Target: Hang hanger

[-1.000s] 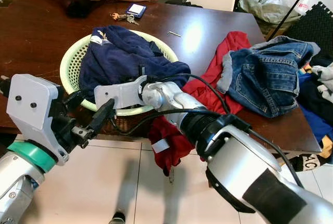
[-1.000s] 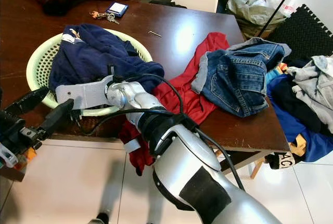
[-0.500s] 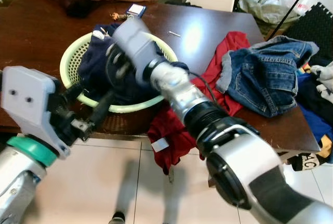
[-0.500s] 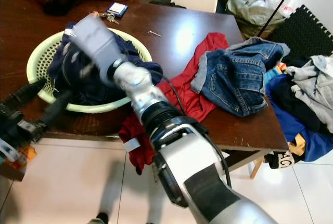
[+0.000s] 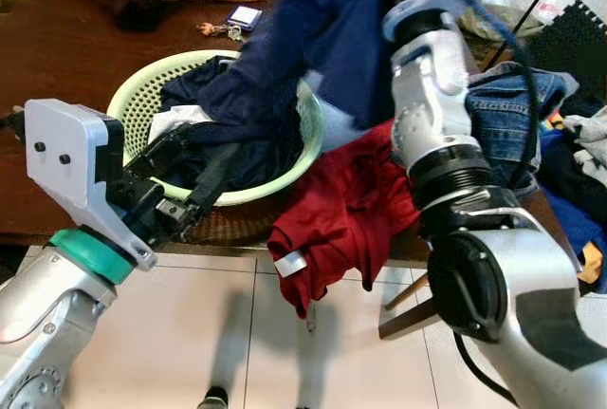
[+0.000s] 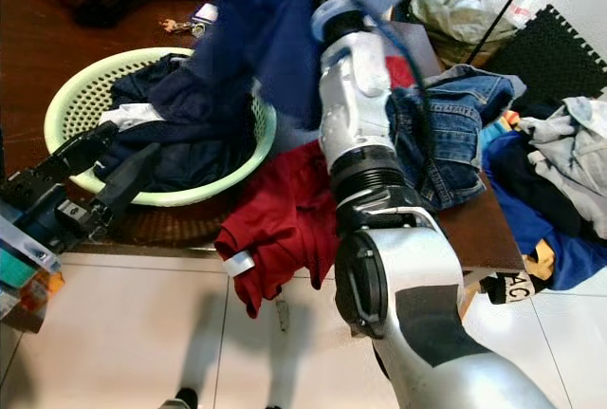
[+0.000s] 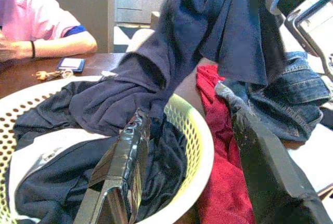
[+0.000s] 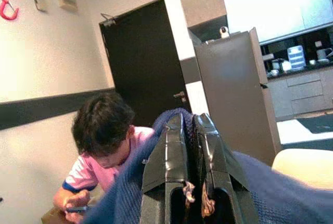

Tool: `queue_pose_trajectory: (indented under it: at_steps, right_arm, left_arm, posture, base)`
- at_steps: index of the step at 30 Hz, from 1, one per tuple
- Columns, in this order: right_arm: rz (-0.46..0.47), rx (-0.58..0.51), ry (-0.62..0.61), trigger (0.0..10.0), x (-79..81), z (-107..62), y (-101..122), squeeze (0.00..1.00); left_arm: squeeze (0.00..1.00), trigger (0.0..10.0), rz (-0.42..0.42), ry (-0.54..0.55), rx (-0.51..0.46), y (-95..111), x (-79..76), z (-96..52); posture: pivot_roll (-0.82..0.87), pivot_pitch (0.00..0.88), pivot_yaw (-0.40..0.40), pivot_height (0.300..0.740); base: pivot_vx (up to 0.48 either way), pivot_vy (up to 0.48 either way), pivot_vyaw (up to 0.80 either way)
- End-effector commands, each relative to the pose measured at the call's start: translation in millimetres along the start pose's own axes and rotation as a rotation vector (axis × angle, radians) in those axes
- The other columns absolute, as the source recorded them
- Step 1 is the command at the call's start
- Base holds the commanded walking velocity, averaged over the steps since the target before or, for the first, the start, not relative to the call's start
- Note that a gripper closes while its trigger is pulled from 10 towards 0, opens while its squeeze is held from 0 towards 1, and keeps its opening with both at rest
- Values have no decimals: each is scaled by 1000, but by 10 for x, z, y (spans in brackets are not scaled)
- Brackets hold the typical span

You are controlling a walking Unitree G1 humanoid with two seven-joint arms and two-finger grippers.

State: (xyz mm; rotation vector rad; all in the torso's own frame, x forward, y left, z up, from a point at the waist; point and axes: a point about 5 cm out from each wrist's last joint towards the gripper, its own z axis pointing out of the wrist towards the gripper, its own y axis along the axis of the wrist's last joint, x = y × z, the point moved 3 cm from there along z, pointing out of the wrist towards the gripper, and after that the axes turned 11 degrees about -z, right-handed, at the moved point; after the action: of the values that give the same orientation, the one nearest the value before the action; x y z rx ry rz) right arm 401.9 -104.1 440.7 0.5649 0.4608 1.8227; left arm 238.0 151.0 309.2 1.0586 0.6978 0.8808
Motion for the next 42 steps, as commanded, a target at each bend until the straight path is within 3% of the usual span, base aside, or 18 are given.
queue_pose_trajectory:
  at_steps: [1,8,9,10,11,13,14,16,18,19,20,21,22,25,36,37,41,42]
  right_arm:
    - [1,-75,-20,10000,-93,45,173,0]
    - [-75,-57,184,10000,-372,-113,214,0]
    - [-223,49,228,10000,-523,-261,33,0]
    - [-223,49,228,10000,-523,-261,33,0]
    - [-423,183,213,10000,-758,-426,-171,0]
    - [-423,183,213,10000,-758,-426,-171,0]
    - [-582,272,202,10000,-950,-577,-300,0]
    - [-673,314,232,10000,-1011,-688,-387,0]
    - [-673,314,232,10000,-1011,-688,-387,0]
    - [-683,321,302,10000,-911,-765,-472,569]
    - [-683,321,302,10000,-911,-765,-472,569]
    - [-667,320,425,10000,-662,-845,-597,1000]
    - [-667,320,425,10000,-662,-845,-597,1000]
    - [-627,329,617,10000,-140,-1003,-851,1000]
    - [-554,415,678,10000,460,-1125,-1175,1000]
    - [-584,429,630,10000,540,-1104,-1226,0]
    - [-577,419,564,10000,556,-1055,-1212,0]
    - [-453,413,449,10000,478,-989,-1153,0]
  left_arm:
    - [0,10000,-10,-20,-2,-9,-40,-2]
    - [0,10000,-8,3,7,-39,-12,7]
    - [0,10000,-7,6,16,-59,-9,10]
    - [0,10000,-7,6,16,-59,-9,10]
    - [0,10000,-6,7,27,-80,-5,12]
    - [0,10000,-6,7,27,-80,-5,12]
    - [0,10000,-6,7,34,-96,-3,14]
    - [0,10000,-5,8,40,-107,-1,15]
    - [0,10000,-5,8,40,-107,-1,15]
    - [0,10000,-2,9,45,-114,3,15]
    - [0,10000,-2,9,45,-114,3,15]
    - [0,10000,0,12,48,-120,7,20]
    - [0,10000,0,12,48,-120,7,20]
    - [0,10000,2,14,48,-122,2,36]
    - [0,10000,13,35,38,-86,-13,6]
    - [0,10000,51,95,64,-94,78,-34]
    - [0,10000,103,189,95,-114,227,-85]
    - [0,10000,180,304,114,-114,396,-123]
  posture:
    - [250,205,-56,740]
    - [238,209,-61,740]
    - [231,210,-61,740]
    - [231,210,-61,740]
    - [231,210,-61,740]
    - [231,210,-61,740]
    - [226,211,-61,740]
    - [228,213,-61,740]
    - [228,213,-61,740]
    - [227,213,-60,740]
    - [227,213,-60,740]
    - [231,214,-61,740]
    - [231,214,-61,740]
    - [249,225,-68,740]
    - [286,265,-84,740]
    - [300,274,-88,740]
    - [308,276,-89,740]
    - [303,273,-87,740]
  base:
    - [0,0,0]
    - [0,0,0]
    - [0,0,0]
    - [0,0,0]
    - [0,0,0]
    - [0,0,0]
    - [0,0,0]
    - [0,0,0]
    - [0,0,0]
    - [0,0,0]
    - [0,0,0]
    - [0,0,0]
    - [0,0,0]
    - [0,0,0]
    - [0,0,0]
    - [0,0,0]
    - [0,0,0]
    - [0,0,0]
